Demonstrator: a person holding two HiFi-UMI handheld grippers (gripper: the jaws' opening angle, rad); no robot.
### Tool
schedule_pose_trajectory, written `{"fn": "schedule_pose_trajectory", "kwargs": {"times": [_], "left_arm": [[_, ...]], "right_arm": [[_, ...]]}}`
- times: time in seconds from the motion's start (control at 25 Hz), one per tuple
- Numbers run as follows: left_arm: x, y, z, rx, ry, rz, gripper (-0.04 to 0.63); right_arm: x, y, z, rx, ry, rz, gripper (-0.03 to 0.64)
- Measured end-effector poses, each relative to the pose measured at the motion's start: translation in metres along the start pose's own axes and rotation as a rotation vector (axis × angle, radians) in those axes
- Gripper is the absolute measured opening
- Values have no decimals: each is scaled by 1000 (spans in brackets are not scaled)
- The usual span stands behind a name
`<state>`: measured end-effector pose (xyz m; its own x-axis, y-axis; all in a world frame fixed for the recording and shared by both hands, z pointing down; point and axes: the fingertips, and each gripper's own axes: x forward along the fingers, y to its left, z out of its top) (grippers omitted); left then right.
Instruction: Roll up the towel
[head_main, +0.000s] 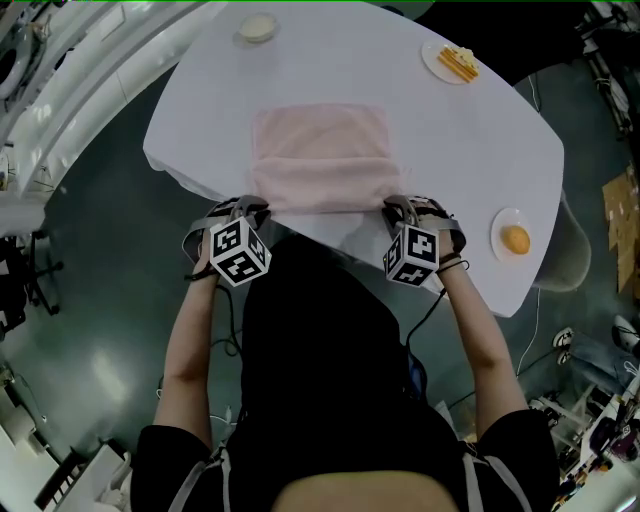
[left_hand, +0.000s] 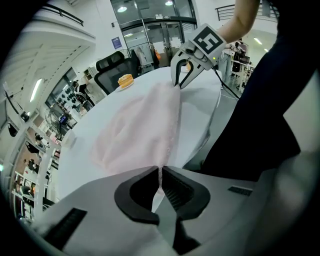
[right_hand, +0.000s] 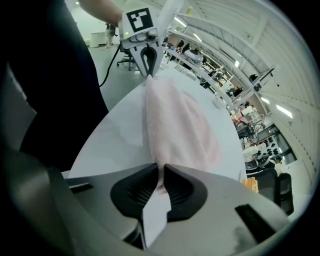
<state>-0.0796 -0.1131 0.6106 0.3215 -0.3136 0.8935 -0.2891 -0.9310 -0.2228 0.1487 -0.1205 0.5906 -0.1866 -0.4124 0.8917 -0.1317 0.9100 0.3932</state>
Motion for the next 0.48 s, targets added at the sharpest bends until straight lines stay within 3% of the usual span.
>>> {"fn": "schedule_pose_trajectory", "kwargs": {"times": [0.48], "left_arm": [[-33,-31,-3,-21,-5,41,23]], "right_arm": [[-34,23,7,-33,-60,-11,41]]}}
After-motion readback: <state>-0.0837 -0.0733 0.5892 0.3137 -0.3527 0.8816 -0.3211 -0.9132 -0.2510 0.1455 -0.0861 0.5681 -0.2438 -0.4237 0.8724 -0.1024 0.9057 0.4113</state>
